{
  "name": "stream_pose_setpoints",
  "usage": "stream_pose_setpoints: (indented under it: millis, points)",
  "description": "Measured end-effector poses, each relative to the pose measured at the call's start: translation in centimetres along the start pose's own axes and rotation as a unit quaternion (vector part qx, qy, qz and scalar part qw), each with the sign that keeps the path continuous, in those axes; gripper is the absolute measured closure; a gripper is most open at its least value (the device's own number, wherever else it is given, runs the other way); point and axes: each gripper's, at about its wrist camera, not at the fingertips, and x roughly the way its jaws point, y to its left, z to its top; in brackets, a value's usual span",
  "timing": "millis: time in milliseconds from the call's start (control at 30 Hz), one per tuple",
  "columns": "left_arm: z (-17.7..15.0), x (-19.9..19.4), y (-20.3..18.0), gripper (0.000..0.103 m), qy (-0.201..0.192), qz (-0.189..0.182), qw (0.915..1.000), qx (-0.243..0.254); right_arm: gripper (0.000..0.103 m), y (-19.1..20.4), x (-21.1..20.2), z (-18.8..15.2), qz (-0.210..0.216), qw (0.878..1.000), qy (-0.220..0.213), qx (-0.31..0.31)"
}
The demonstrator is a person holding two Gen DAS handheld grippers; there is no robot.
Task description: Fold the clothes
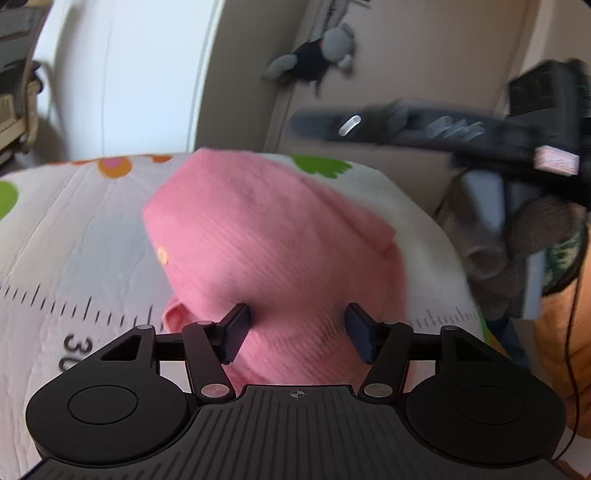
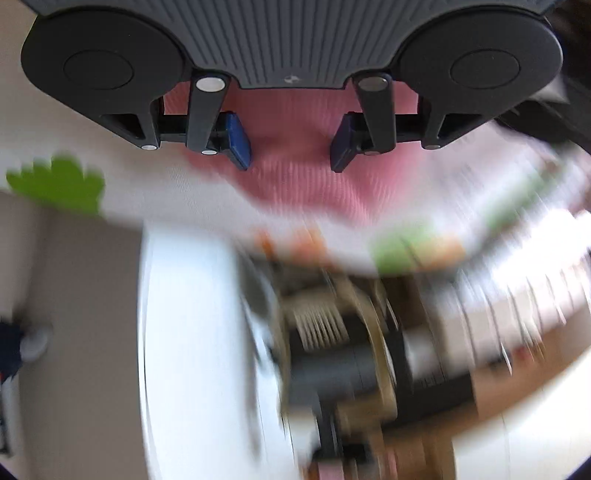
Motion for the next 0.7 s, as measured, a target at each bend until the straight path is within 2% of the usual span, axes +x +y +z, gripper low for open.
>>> stream_pose_setpoints:
  millis: [100,200,300,367,400,433,500,567,667,700]
  points:
    - [-0.4,-1.5,1.3,0.022,-0.008,0.007,0.9995,-0.03,0.055,-1.0,0.0,-0.6,0.001,1.0,-0.002,0.02]
    - [-0.1,-3.0,3.4,0.014,-0.03,0.031,0.9974,-0.058,0.054,-0.5,-1.7,-0.8,-0.013,1.0,-0.011,-0.004]
    - [0.5,-3.1,6.5,0.012,-0.051,0.019,0.9911,-0.122,0.053,1.1,-4.4,-2.0,-0.034,0.997,-0.033,-0.059]
    - [0.7,-2.3,8.5,0.012,-0.056,-0.007,0.9822,-0.179,0.047,2.9,-7.0,-2.9,-0.01,0.993,-0.051,-0.109]
    - [0.6,-1.9,9.2,0.012,-0.056,-0.018,0.9777,-0.202,0.038,3.7,-8.2,-3.5,0.005,0.99,-0.057,-0.132]
    - [0.5,-1.4,9.6,0.012,-0.053,-0.027,0.9742,-0.218,0.034,4.5,-9.1,-4.1,0.02,0.986,-0.055,-0.154]
    - [0.3,-0.7,9.8,0.011,-0.047,-0.029,0.9724,-0.227,0.032,6.3,-10.2,-5.7,0.039,0.979,-0.038,-0.199]
    - [0.0,-0.2,9.6,0.011,-0.041,-0.026,0.973,-0.226,0.031,7.8,-10.0,-7.3,0.031,0.97,-0.016,-0.239]
    - [-0.3,0.0,9.3,0.01,-0.04,-0.023,0.9727,-0.228,0.034,8.9,-8.2,-8.8,-0.002,0.963,-0.001,-0.269]
    - [-0.4,-0.1,9.2,0.01,-0.041,-0.022,0.9725,-0.228,0.049,8.9,-7.6,-8.6,-0.008,0.966,-0.005,-0.257]
